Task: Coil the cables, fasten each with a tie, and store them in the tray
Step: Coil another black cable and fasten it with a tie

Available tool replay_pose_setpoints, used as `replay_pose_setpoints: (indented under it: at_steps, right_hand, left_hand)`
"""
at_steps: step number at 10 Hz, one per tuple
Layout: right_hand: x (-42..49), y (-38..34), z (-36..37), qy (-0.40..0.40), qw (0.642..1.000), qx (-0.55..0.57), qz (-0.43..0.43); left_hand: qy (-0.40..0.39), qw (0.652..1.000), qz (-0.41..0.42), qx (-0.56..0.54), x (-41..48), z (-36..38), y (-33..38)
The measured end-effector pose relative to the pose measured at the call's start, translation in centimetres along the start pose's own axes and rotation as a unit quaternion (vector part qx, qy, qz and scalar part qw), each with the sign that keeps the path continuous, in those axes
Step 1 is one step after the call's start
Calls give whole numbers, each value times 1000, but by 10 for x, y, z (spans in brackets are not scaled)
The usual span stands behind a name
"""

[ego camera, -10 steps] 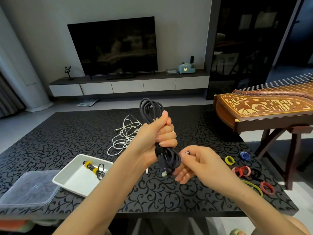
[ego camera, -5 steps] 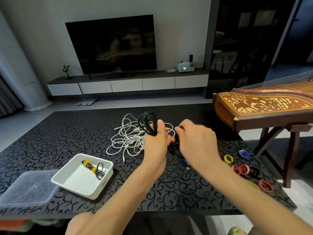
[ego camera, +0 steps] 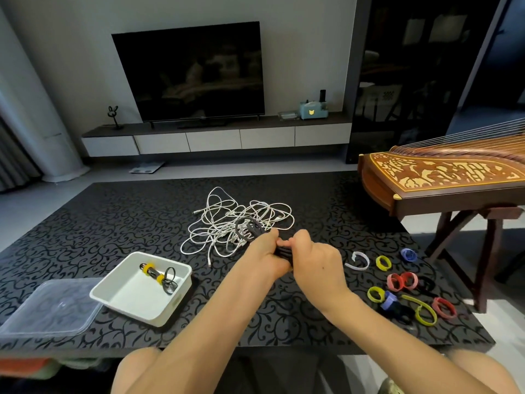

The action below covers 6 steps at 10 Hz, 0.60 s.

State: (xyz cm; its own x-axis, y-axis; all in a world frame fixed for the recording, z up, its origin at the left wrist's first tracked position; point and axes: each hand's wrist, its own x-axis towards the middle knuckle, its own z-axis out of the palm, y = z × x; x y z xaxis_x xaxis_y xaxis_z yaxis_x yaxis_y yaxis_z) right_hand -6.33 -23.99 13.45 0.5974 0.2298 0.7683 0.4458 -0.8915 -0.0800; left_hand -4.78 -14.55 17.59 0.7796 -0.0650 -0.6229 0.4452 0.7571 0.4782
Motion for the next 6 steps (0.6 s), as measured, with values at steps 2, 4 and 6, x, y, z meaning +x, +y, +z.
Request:
replay_pose_setpoints:
  at_steps: [2, 4, 6]
  right_hand:
    - [0, 17, -4, -148, 960, 202, 129]
    - [10, 31, -13, -186, 925, 264, 202]
    - [23, 25, -24, -227, 896, 321, 205]
  left_hand:
    - [-128, 988, -52, 65, -15, -22, 14]
    - [51, 821, 415, 390, -25, -51, 41]
    - [-85, 26, 609, 788, -27, -38, 24]
